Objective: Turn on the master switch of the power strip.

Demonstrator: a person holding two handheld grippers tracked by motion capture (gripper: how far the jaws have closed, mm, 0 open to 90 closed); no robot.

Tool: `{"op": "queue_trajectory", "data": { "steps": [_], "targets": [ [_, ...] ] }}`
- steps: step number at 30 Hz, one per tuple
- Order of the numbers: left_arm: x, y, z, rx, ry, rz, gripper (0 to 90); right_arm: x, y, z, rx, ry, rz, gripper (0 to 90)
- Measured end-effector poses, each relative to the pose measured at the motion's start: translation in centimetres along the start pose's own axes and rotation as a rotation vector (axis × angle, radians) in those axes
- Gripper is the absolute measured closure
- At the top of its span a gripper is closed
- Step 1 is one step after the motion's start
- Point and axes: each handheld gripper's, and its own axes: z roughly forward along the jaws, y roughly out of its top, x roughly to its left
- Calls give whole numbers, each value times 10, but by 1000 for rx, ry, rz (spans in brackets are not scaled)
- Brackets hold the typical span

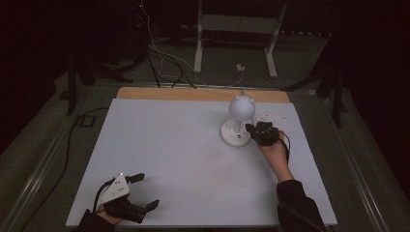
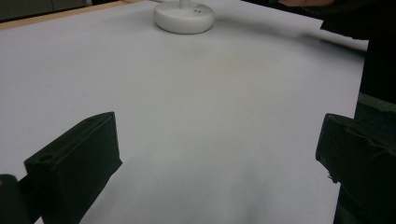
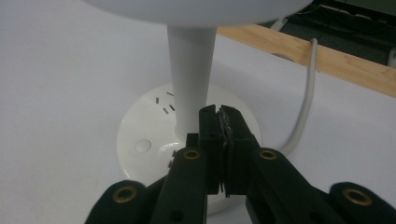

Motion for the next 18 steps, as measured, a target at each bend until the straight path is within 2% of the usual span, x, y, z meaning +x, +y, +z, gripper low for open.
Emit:
{"op": "queue_trajectory", "data": {
  "steps": [7, 11, 18],
  "targets": [
    [0, 0, 0, 0, 1, 0, 2, -1, -6, 5, 8, -11, -11, 900],
    [0, 0, 0, 1, 0, -1, 2, -1, -11, 11, 42, -17, -21, 900],
    [0, 0, 0, 1, 1, -2, 2, -1, -15, 18, 64, -28, -17, 900]
  ]
}}
